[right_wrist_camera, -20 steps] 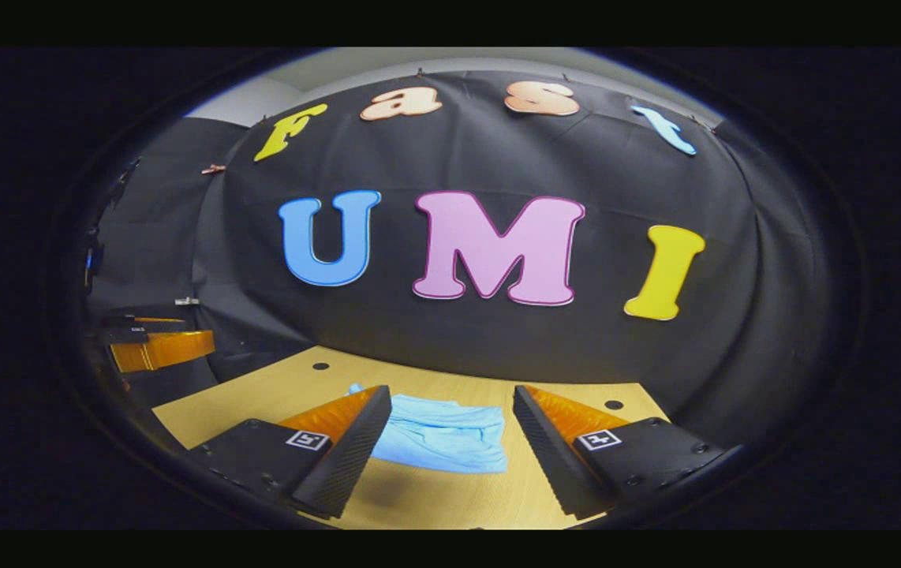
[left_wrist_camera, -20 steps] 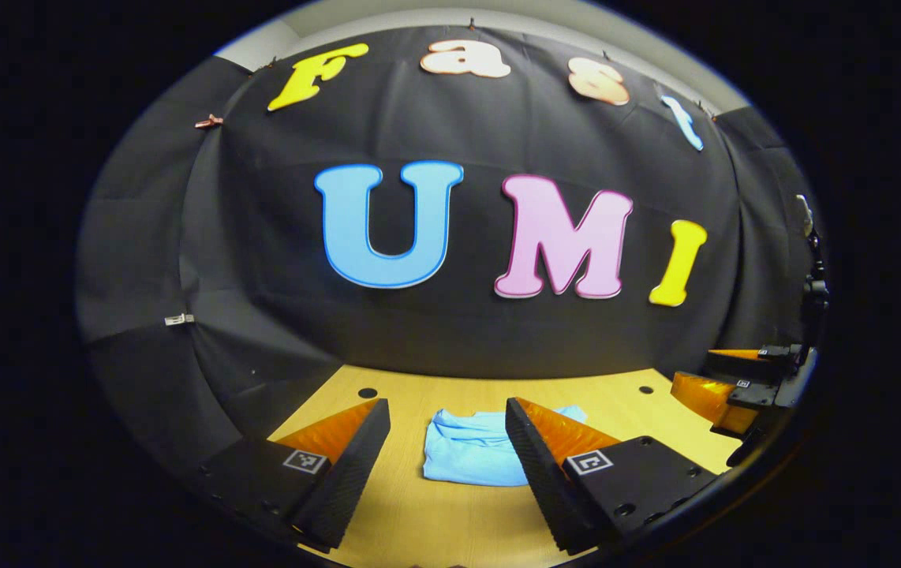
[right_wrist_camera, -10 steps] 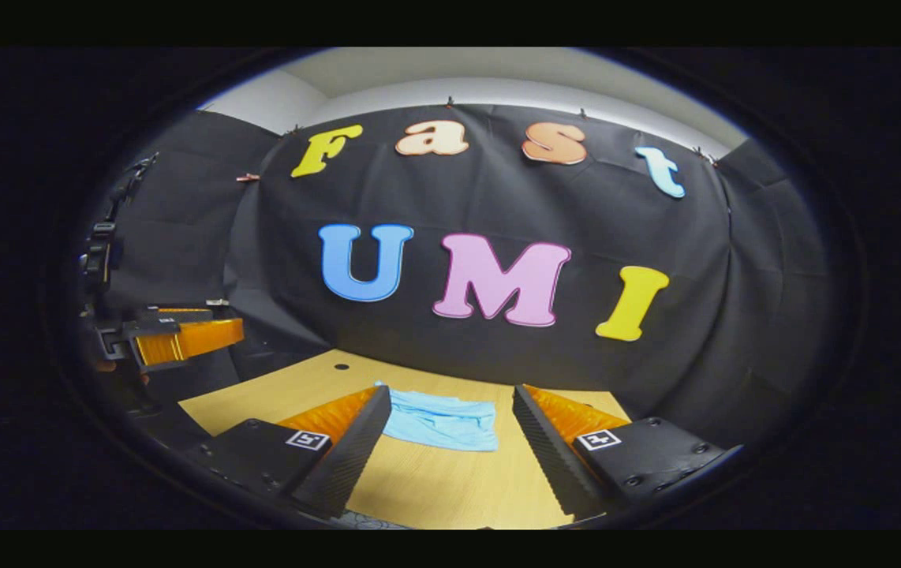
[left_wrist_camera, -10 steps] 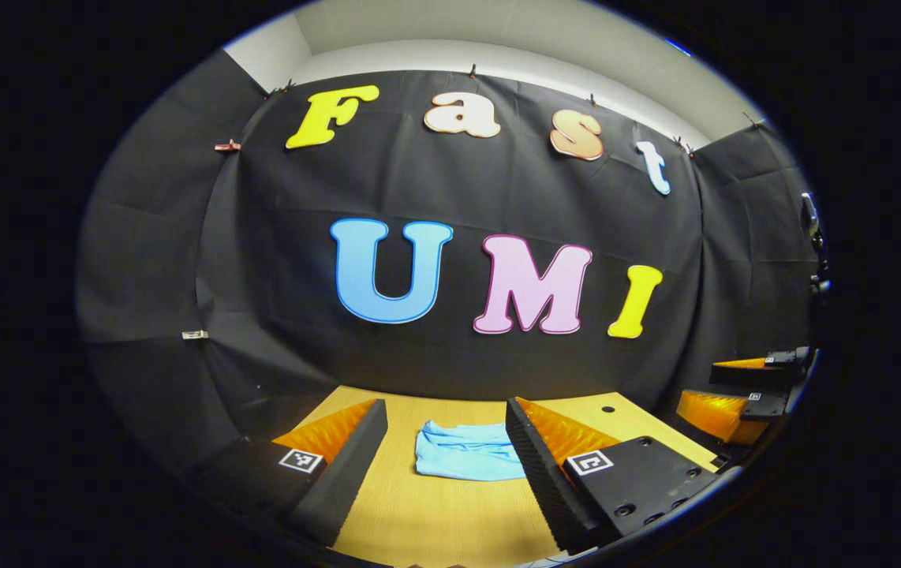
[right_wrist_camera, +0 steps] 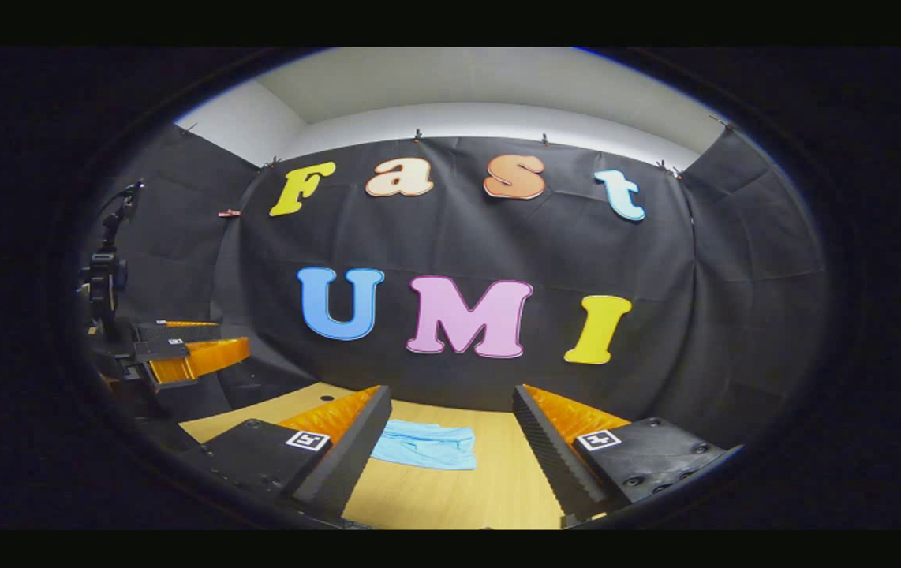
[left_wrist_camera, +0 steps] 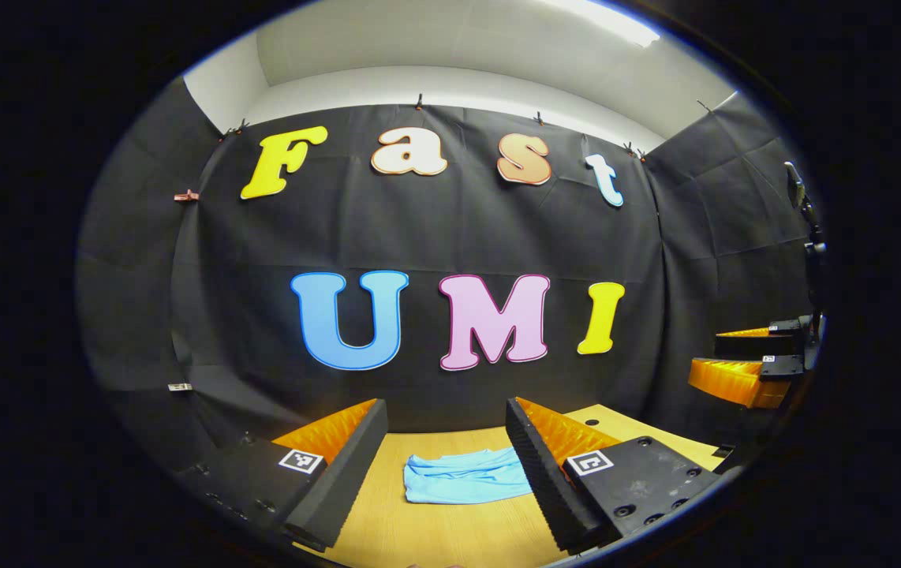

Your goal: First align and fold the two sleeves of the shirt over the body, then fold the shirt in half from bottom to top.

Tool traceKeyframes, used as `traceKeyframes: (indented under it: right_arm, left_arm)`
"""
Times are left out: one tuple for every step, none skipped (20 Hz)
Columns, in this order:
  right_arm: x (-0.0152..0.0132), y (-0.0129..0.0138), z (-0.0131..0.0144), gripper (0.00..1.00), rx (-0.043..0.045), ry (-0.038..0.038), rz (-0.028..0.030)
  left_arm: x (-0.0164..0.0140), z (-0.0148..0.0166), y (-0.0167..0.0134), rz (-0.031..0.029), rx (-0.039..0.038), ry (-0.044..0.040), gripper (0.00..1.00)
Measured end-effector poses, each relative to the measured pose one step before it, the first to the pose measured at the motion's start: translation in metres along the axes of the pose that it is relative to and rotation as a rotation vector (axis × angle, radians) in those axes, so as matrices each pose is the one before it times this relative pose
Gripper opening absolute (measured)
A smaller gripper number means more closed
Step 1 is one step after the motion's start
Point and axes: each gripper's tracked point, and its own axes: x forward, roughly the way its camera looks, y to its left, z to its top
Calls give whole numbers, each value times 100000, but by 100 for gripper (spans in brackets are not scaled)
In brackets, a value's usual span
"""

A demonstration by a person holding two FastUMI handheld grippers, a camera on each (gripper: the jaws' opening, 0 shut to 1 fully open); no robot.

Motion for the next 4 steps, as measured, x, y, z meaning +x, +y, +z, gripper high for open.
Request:
traceKeyframes:
  right_arm:
    - [-251, -880, -59, 97, -1251, 234, -1894]
    - [-252, -671, 100, 97, -707, -387, -1639]
    - [-130, -369, 155, 98, -230, -294, -1329]
    - [-147, -351, -62, 94, 148, 377, -917]
  left_arm:
    - [129, 154, -846, -1583, -1091, -611, 97]
    - [-78, -21, -633, -1024, -856, -242, 96]
    - [-87, -234, -327, -977, -581, 136, 96]
    - [8, -358, -262, -797, -371, 611, 100]
